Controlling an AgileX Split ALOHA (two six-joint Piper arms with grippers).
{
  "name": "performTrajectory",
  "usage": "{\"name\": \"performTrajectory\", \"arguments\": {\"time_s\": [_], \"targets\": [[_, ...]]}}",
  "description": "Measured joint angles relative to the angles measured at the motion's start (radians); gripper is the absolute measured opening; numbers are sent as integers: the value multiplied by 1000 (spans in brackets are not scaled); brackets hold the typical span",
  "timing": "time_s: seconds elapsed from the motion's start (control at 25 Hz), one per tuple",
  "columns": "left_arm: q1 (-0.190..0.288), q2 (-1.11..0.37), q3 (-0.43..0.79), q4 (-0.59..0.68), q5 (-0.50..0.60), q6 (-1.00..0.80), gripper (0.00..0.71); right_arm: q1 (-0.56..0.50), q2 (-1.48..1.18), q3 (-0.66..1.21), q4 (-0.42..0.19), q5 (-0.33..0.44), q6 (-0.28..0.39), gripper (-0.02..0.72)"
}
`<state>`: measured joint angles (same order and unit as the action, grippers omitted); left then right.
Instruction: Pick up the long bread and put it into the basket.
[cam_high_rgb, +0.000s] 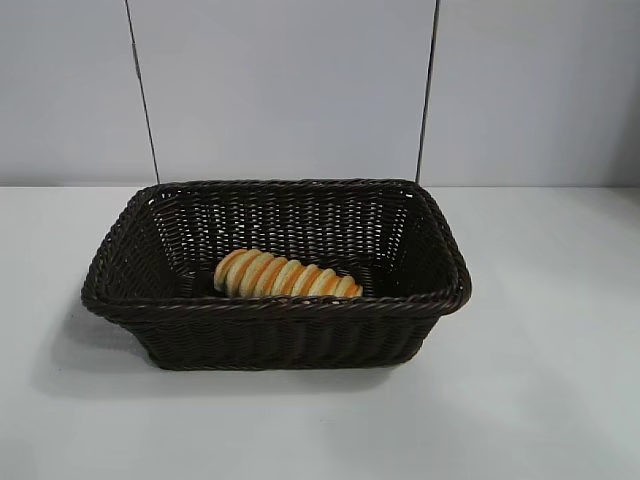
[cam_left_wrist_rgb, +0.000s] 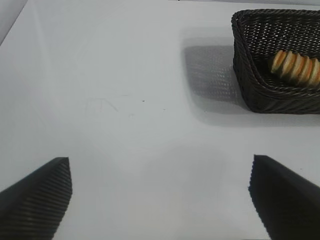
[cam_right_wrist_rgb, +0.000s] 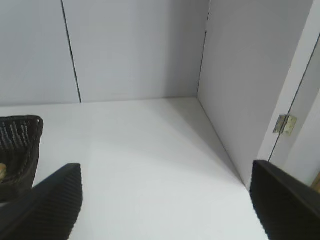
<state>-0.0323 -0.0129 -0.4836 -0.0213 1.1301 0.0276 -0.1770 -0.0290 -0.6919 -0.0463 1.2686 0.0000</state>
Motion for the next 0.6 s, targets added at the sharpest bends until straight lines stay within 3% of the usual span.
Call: {"name": "performTrajectory", "arguments": {"time_s": [0.28, 0.6], "targets": [[0, 0, 0, 0, 0, 0, 695, 0, 1, 170, 16, -15, 0, 654], [0, 0, 0, 0, 0, 0, 695, 0, 2, 182, 24, -77, 0, 654]]}}
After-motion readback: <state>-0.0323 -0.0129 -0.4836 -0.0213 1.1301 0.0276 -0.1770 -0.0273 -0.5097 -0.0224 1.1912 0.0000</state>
